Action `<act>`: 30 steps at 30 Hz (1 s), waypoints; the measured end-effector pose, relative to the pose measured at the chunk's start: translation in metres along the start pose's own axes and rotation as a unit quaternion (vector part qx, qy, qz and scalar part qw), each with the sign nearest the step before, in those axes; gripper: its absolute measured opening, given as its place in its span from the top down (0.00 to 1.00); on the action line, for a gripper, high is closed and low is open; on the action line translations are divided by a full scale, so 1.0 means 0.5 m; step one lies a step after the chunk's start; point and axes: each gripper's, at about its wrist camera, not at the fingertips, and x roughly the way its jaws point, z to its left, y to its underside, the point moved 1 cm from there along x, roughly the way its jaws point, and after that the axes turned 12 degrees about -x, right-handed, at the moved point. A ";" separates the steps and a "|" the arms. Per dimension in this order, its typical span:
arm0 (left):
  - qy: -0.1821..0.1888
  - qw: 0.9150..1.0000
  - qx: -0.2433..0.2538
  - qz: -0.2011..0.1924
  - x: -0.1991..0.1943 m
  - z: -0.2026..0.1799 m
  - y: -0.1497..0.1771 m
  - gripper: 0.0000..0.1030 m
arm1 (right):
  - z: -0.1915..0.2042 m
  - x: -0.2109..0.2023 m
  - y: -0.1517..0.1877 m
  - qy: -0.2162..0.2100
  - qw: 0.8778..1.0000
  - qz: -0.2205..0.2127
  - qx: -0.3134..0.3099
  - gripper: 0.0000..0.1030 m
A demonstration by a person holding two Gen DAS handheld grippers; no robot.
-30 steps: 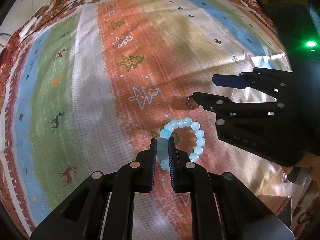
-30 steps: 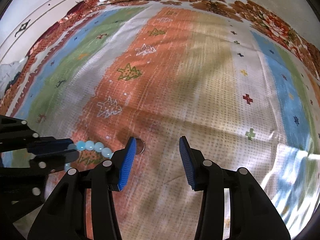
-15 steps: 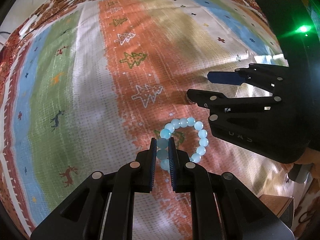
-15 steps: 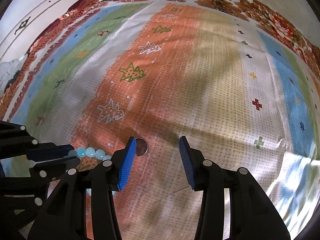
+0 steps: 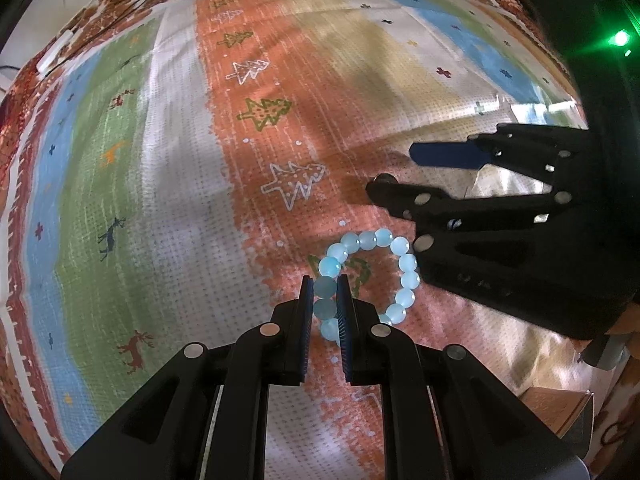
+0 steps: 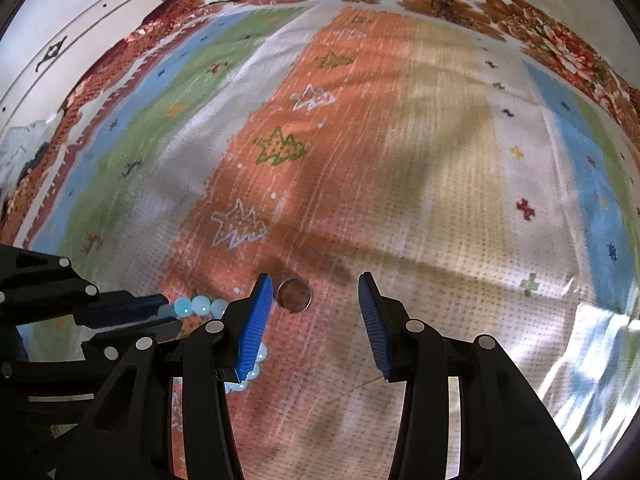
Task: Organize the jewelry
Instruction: 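Lift the blue bracelet with left tool while right tool closes on the small metal ring, then carry the blue bracelet with left tool while right tool carries the ring to tin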
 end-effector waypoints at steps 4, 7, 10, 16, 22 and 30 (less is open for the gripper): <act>0.002 1.000 -0.001 -0.002 -0.002 0.000 -0.002 0.89 | 0.005 0.008 0.003 0.004 1.000 0.000 -0.009 0.56; 0.001 1.000 0.000 -0.001 -0.002 0.001 -0.001 0.89 | 0.005 0.012 0.003 0.004 1.000 0.002 -0.011 0.57; -0.002 1.000 0.002 0.000 0.001 -0.001 0.002 0.89 | 0.004 0.012 0.004 0.018 1.000 0.005 -0.013 0.64; -0.004 1.000 0.004 0.000 0.002 -0.005 0.002 0.89 | -0.014 0.010 0.009 0.024 1.000 0.005 -0.007 0.81; -0.004 1.000 0.004 -0.004 -0.004 -0.007 -0.003 0.89 | -0.011 0.006 0.010 0.028 1.000 0.007 -0.011 0.81; 0.019 1.000 0.002 -0.024 -0.050 -0.020 0.001 0.89 | -0.008 -0.026 0.035 0.041 0.999 0.005 -0.009 0.81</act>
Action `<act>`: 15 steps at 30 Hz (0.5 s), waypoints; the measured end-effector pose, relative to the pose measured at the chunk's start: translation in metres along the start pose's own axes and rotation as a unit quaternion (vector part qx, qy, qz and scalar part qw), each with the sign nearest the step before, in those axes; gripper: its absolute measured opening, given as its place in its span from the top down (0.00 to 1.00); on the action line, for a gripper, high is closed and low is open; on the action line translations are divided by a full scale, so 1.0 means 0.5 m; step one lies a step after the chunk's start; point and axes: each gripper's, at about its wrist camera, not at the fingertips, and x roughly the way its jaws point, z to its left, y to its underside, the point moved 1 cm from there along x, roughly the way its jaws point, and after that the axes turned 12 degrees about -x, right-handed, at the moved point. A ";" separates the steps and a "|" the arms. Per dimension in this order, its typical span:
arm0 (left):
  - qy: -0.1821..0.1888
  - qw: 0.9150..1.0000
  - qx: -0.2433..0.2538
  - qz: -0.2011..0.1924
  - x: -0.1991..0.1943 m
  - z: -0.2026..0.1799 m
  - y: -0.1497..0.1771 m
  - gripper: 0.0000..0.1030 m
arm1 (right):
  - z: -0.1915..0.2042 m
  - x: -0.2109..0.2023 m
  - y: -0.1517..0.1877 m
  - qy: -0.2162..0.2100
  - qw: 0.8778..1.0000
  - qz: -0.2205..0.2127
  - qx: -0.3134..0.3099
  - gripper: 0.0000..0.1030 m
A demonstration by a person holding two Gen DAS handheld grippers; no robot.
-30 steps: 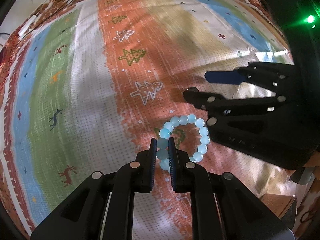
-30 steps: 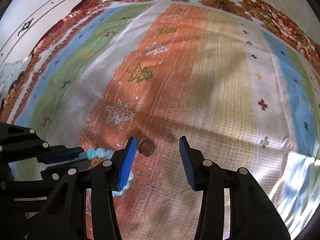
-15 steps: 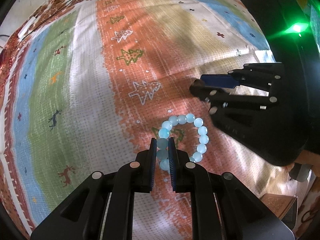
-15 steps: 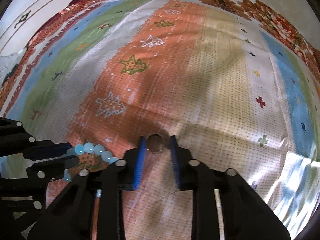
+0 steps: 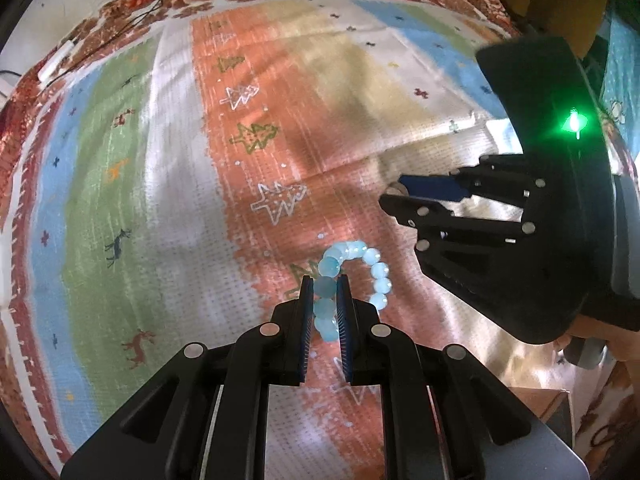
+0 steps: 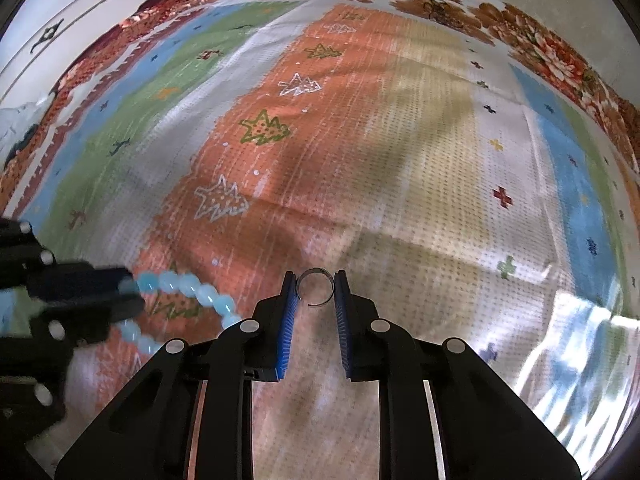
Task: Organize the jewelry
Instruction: 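Carry the blue bracelet with left tool while right tool carries the ring to tin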
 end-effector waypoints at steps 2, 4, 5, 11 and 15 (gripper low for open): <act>-0.001 1.000 0.002 -0.005 -0.009 -0.002 0.002 0.89 | -0.004 -0.009 0.008 0.004 1.000 0.000 0.004 0.81; 0.003 1.000 0.000 -0.011 -0.021 -0.003 0.003 0.89 | -0.007 -0.020 0.019 0.006 1.000 0.000 0.006 0.81; 0.005 1.000 -0.001 -0.014 -0.026 -0.004 0.004 0.89 | -0.010 -0.029 0.026 0.008 1.000 -0.001 0.008 0.81; 0.017 0.999 -0.008 -0.034 -0.067 -0.012 0.011 0.89 | -0.008 -0.084 0.051 0.015 1.000 -0.017 0.013 0.81; 0.022 0.999 -0.014 -0.047 -0.093 -0.017 0.022 0.89 | 0.000 -0.123 0.063 0.018 0.999 -0.035 0.017 0.81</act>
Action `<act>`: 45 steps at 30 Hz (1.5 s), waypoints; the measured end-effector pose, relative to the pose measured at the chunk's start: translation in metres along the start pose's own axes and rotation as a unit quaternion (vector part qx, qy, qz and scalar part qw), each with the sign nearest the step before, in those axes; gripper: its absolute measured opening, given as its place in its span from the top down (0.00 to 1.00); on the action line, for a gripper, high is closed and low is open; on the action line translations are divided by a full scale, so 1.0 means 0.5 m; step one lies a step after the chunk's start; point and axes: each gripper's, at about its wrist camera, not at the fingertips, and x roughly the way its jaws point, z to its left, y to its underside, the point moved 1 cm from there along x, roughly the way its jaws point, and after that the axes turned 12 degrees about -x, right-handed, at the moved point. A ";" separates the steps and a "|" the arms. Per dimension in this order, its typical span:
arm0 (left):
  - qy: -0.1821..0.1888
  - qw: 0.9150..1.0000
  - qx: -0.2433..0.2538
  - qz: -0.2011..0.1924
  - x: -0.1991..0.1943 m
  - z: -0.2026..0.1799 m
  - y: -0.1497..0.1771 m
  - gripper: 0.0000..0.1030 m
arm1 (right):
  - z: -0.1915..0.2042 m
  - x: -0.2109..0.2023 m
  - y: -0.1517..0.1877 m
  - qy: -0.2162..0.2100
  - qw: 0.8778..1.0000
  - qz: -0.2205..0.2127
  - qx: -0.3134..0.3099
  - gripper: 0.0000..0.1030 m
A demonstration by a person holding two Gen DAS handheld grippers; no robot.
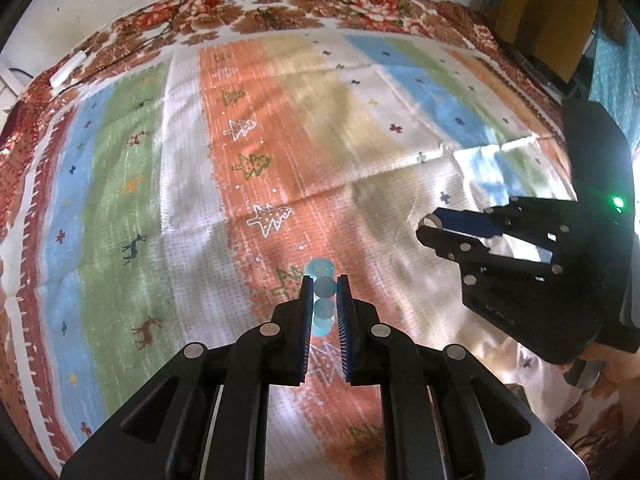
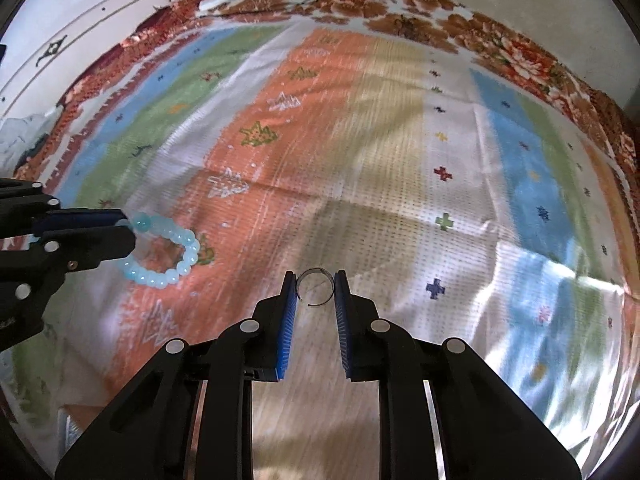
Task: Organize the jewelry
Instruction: 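Carry the blue bracelet with left tool while right tool carries the ring to tin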
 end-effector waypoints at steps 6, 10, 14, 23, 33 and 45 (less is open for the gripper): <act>0.010 1.000 -0.001 -0.025 -0.055 -0.017 0.017 0.89 | 0.023 -0.056 0.025 0.008 1.000 -0.023 -0.010 0.81; 0.019 0.999 -0.003 -0.044 -0.094 -0.030 0.030 0.89 | 0.030 -0.085 0.038 0.010 0.999 -0.036 -0.011 0.81; 0.022 0.998 0.000 -0.057 -0.120 -0.041 0.052 0.89 | 0.032 -0.117 0.053 0.002 0.999 -0.052 -0.004 0.81; 0.045 0.995 -0.005 -0.090 -0.191 -0.053 0.092 0.89 | 0.056 -0.175 0.093 -0.007 0.997 -0.078 -0.007 0.81; 0.064 0.992 -0.002 -0.111 -0.237 -0.065 0.144 0.89 | 0.076 -0.219 0.138 -0.020 0.995 -0.097 -0.009 0.81; 0.065 0.991 -0.006 -0.114 -0.253 -0.076 0.208 0.89 | 0.107 -0.260 0.195 -0.051 0.992 -0.118 -0.009 0.81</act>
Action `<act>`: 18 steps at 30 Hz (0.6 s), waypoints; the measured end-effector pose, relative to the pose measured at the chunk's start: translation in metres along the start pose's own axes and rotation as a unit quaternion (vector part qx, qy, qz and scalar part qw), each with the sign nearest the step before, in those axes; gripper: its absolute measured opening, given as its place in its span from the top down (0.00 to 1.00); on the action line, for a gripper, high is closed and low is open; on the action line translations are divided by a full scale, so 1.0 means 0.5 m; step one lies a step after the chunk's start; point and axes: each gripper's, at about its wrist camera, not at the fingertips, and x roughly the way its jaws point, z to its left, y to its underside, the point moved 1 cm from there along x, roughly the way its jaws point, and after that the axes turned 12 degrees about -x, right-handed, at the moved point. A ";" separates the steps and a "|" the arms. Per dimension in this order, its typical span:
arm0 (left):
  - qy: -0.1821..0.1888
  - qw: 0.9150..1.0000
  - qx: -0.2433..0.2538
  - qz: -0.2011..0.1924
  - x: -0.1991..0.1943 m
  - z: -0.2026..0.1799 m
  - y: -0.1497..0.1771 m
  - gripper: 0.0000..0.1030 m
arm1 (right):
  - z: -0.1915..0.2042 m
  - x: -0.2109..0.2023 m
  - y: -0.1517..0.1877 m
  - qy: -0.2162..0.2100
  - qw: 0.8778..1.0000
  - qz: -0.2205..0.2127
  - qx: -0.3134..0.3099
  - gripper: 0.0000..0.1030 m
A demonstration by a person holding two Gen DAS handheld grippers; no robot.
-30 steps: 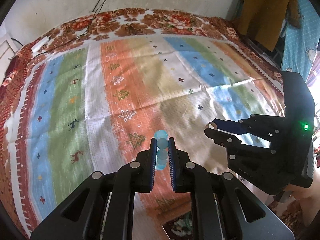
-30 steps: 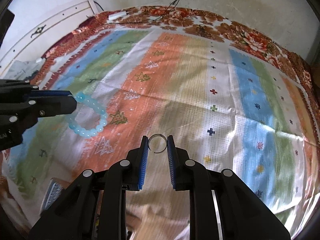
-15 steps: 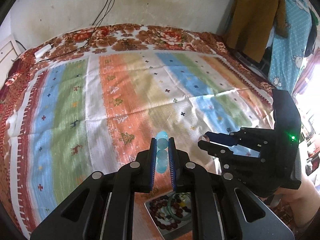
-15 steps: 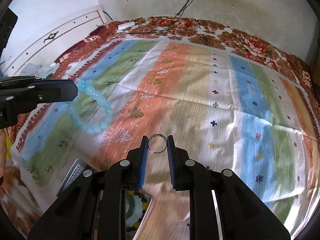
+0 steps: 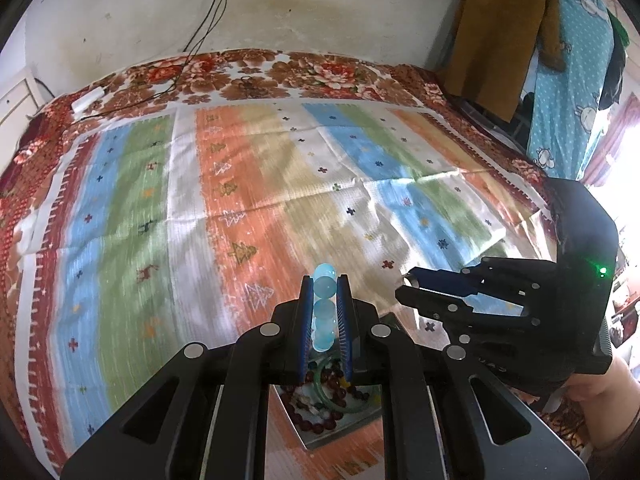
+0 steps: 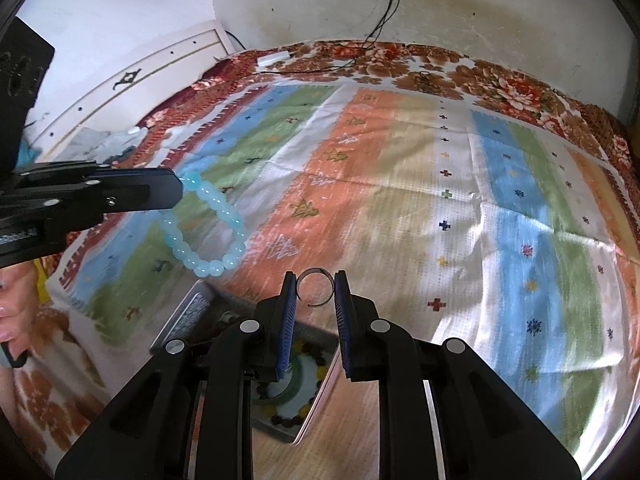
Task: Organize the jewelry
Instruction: 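Carry the blue bracelet with left tool while right tool carries the ring to tin, then open left tool over the tin while right tool drops the ring into it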
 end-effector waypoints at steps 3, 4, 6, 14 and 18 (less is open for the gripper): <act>0.000 1.000 -0.004 0.000 -0.006 0.002 0.015 0.89 | 0.005 -0.006 0.008 -0.007 1.000 -0.003 0.002 0.81; 0.000 1.000 -0.007 0.001 -0.008 0.004 0.021 0.89 | 0.006 -0.008 0.010 -0.011 1.000 -0.004 0.003 0.81; -0.001 1.000 -0.011 0.003 -0.010 0.006 0.033 0.89 | 0.010 -0.011 0.014 -0.019 1.000 -0.007 0.004 0.81; -0.005 0.999 -0.025 0.033 0.011 0.016 0.090 0.89 | 0.040 -0.008 0.039 -0.039 0.999 0.007 -0.005 0.81; -0.015 0.998 -0.037 0.044 0.016 0.030 0.120 0.87 | 0.045 -0.016 0.053 -0.042 0.999 0.010 0.000 0.80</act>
